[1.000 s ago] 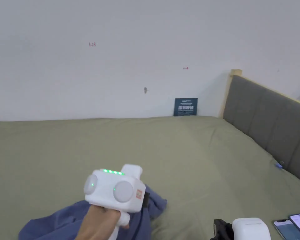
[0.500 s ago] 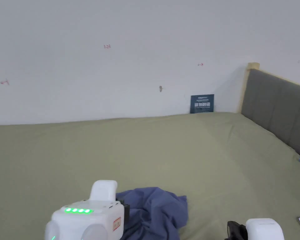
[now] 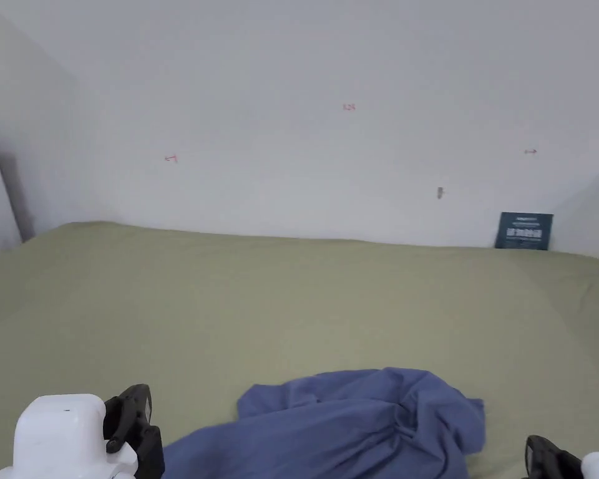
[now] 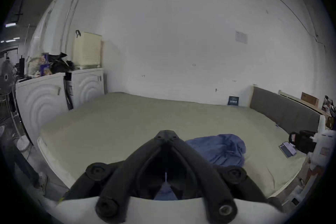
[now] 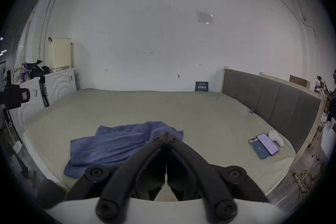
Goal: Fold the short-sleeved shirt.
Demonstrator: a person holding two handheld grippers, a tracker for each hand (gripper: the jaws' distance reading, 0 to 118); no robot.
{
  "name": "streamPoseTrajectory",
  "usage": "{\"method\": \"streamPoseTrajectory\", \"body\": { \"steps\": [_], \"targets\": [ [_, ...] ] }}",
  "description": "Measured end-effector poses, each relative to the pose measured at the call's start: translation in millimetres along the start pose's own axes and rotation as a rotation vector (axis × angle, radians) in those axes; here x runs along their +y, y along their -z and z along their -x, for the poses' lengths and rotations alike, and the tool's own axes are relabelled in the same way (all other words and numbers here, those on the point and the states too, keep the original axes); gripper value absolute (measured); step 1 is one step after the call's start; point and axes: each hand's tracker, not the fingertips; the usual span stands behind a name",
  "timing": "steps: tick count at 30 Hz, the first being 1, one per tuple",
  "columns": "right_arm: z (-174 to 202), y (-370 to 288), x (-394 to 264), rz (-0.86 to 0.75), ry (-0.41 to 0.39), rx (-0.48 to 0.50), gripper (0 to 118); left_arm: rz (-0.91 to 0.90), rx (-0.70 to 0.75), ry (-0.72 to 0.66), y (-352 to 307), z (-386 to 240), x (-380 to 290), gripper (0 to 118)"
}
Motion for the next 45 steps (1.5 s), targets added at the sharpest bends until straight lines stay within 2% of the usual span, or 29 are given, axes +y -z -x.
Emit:
{"method": "streamPoseTrajectory", "body": {
  "steps": [6,9,15,18,22,23,24,25,26,27,31,32,33,34,35,36,37,38,41,44,45],
  "targets": [
    [9,8,5,0.002,0.002,0.023,2,0.113,-0.003,-0.049,20,21,1,0],
    [12,15,5,0.014,-0.010,0.029,2,0.215,-0.042,-0.006,47,29,3,0],
    [17,40,-11,0.063,-0.015,0.032,2,0.499,-0.068,-0.013,159,56,-27,0],
    [19,56,-21,0.107,-0.017,0.034,2,0.681,-0.038,0.074,224,60,-63,0],
    [17,77,-34,0.177,-0.031,0.039,2,0.811,-0.059,-0.064,286,68,-102,0],
    [15,81,-36,0.184,-0.031,0.039,2,0.810,-0.038,-0.031,293,66,-107,10],
    [14,84,-39,0.193,-0.034,0.032,2,0.844,0.008,0.022,303,62,-113,29],
    [13,88,-42,0.208,-0.038,0.025,2,0.878,0.009,0.056,313,60,-120,64],
    [13,91,-45,0.216,-0.036,0.020,2,0.896,0.025,0.052,320,59,-127,106],
    [12,92,-46,0.223,-0.030,0.019,2,0.903,0.039,0.053,323,58,-132,118],
    [7,98,-53,0.269,-0.011,0.023,2,0.920,0.060,0.063,333,55,-144,117],
    [4,100,-53,0.278,-0.008,0.027,2,0.910,0.068,0.061,328,52,-139,113],
    [0,103,-54,0.288,0.006,0.028,2,0.901,0.064,0.079,324,49,-135,100],
    [-6,105,-54,0.300,0.030,0.026,2,0.860,0.043,0.099,316,48,-130,80],
    [-11,108,-53,0.305,0.044,0.017,2,0.845,0.028,0.128,311,49,-127,47],
    [-19,113,-52,0.306,0.061,0.002,2,0.833,-0.025,0.124,305,47,-123,4],
    [-26,118,-50,0.312,0.065,-0.002,2,0.838,-0.080,0.082,303,47,-124,0],
    [-34,125,-49,0.327,0.059,-0.009,2,0.834,-0.065,0.066,298,44,-124,0],
    [-59,156,-44,0.348,0.044,-0.044,2,0.816,-0.052,0.106,293,37,-129,0],
    [-85,211,-38,0.414,0.009,-0.057,2,0.821,-0.053,0.081,293,39,-128,0],
    [-93,235,-36,0.440,0.010,-0.033,2,0.821,-0.055,0.077,291,39,-127,0]
  ]
}}
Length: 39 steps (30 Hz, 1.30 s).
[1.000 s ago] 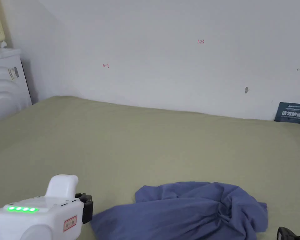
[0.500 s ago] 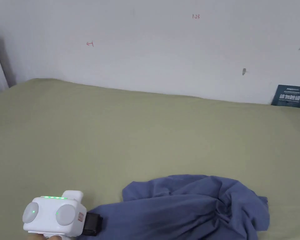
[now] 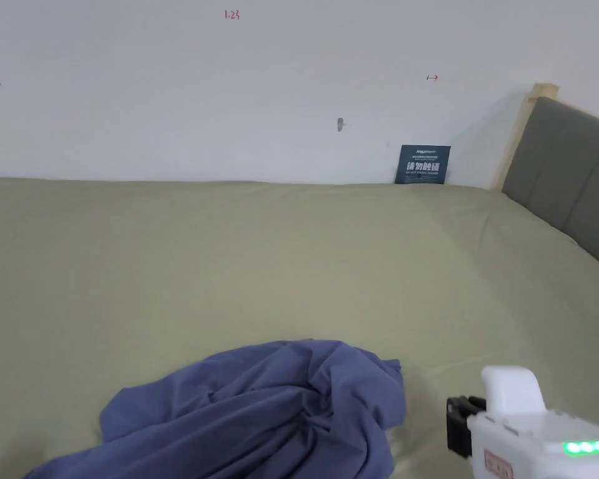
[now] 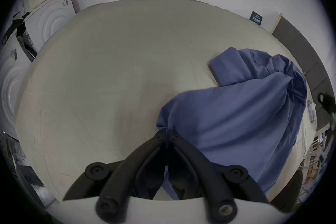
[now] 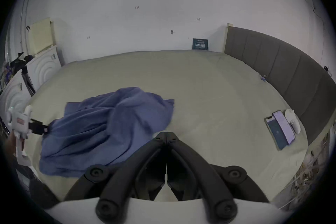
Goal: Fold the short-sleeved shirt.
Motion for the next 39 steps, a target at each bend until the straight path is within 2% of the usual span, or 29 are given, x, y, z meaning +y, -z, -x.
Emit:
{"method": "streamPoseTrajectory", "body": {
  "steps": [4,6,7,8,9,10,11,12,14,16,17,18,19,20,21,22,23,24,27,31,32,36,39],
  "targets": [
    [-17,84,42,0.121,0.012,0.041,3,-0.002,-0.010,-0.001,-3,1,0,0],
    [-23,118,55,0.199,0.012,0.111,12,-0.003,-0.014,-0.007,-1,4,1,0],
    [-24,131,61,0.234,0.043,0.138,18,-0.005,-0.015,-0.007,-1,3,0,0],
    [-25,141,64,0.241,0.051,0.147,62,-0.006,-0.016,-0.006,-1,3,-1,0],
    [-27,148,63,0.242,0.055,0.192,80,-0.007,-0.017,-0.003,-1,3,-2,0],
    [-28,157,66,0.271,0.070,0.189,80,-0.008,-0.016,-0.005,1,4,1,0],
    [-26,165,66,0.316,0.075,0.137,80,-0.009,-0.016,-0.007,0,4,0,0],
    [-25,172,64,0.318,0.055,0.122,80,-0.010,-0.016,-0.006,0,4,0,0],
    [-17,179,55,0.345,0.020,0.117,80,-0.008,-0.016,-0.009,3,5,1,0],
    [-16,192,45,0.404,0.022,0.124,79,-0.002,-0.018,-0.009,5,6,1,0],
    [-13,189,41,0.343,-0.018,0.090,78,0.002,-0.017,-0.015,5,6,1,0],
    [-9,185,45,0.356,-0.041,0.066,75,0.004,-0.014,-0.017,6,6,3,0],
    [-3,176,52,0.349,-0.054,0.035,60,0.009,-0.009,-0.012,4,5,5,0],
    [-1,168,54,0.330,-0.086,0.032,2,0.013,-0.004,-0.005,3,5,7,0],
    [3,157,55,0.296,-0.122,0.057,2,0.017,0.001,0.001,-2,4,9,0],
    [7,139,60,0.254,-0.112,0.001,2,0.011,0.009,-0.003,-8,3,11,0],
    [5,125,65,0.236,-0.113,0.025,2,-0.016,0.016,-0.002,-18,4,13,0],
    [2,108,73,0.213,-0.090,0.066,2,-0.047,0.024,0.009,-31,5,18,0],
    [-15,55,96,0.100,-0.085,0.034,2,-0.143,0.024,0.002,-80,12,36,0],
    [-44,-26,133,-0.053,0.006,0.020,2,-0.294,0.094,0.005,-154,27,67,0],
    [-49,-42,138,-0.064,0.000,0.046,2,-0.324,0.100,-0.011,-169,31,74,0],
    [-74,-101,158,-0.178,0.019,0.041,2,-0.427,0.112,-0.039,-232,43,105,0],
    [-74,-139,167,-0.262,0.043,0.047,2,-0.486,0.116,-0.022,-266,36,122,0]
  ]
}}
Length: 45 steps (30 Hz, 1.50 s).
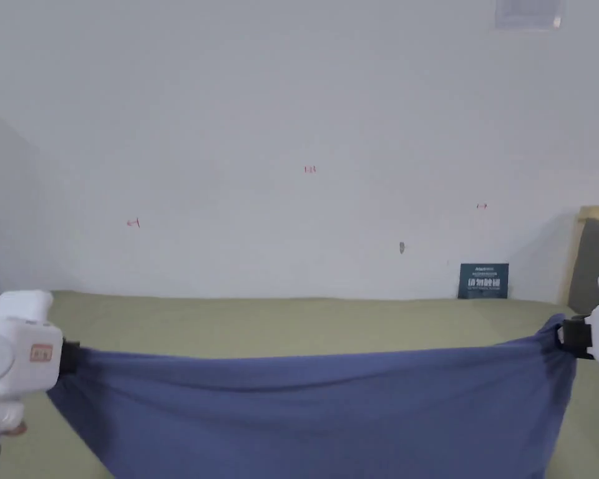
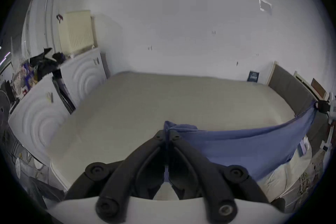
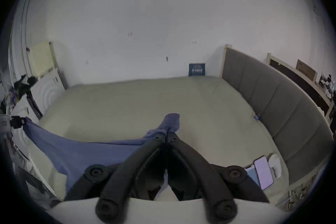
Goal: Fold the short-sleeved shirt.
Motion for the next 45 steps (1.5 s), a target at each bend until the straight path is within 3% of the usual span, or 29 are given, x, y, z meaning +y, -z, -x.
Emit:
{"method": "streamPoseTrajectory", "body": {
  "steps": [12,30,38,45],
  "targets": [
    [2,-24,75,-0.091,0.000,-0.074,2,-0.138,0.029,0.014,-6,-44,86,0],
    [6,112,205,-0.136,-0.026,-0.163,2,-0.191,0.169,0.062,106,-105,204,0],
    [15,182,191,-0.094,-0.043,-0.170,2,-0.172,0.196,0.042,166,-111,203,0],
    [13,218,103,0.033,-0.056,-0.151,2,-0.054,0.160,0.061,210,-101,129,0]
  ]
}}
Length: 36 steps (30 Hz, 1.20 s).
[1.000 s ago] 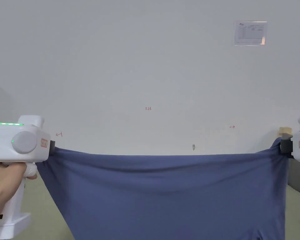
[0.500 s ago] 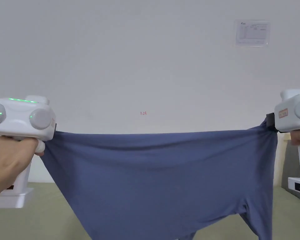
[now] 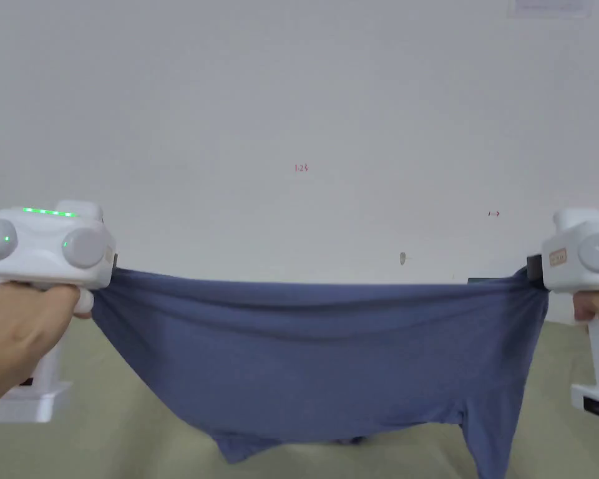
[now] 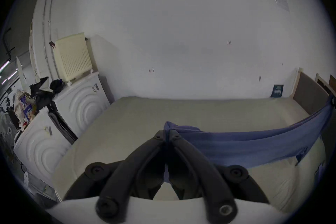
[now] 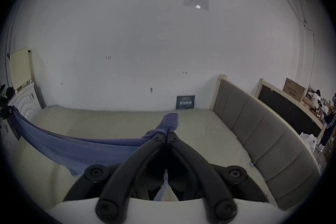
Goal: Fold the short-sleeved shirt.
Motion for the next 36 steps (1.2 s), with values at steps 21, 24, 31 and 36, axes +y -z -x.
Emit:
{"method": "streamPoseTrajectory", "body": {
  "steps": [21,24,31,36],
  "targets": [
    [-56,-212,-361,0.317,0.108,0.057,2,0.339,-0.185,-0.059,-168,86,-355,0],
    [-62,-227,-383,0.339,0.150,0.050,2,0.364,-0.203,-0.050,-177,95,-374,0],
    [-56,-216,-402,0.373,0.140,0.050,6,0.417,-0.225,-0.053,-164,96,-394,2],
    [-62,-214,-411,0.369,0.188,-0.013,71,0.434,-0.235,-0.075,-160,97,-403,116]
  ]
}}
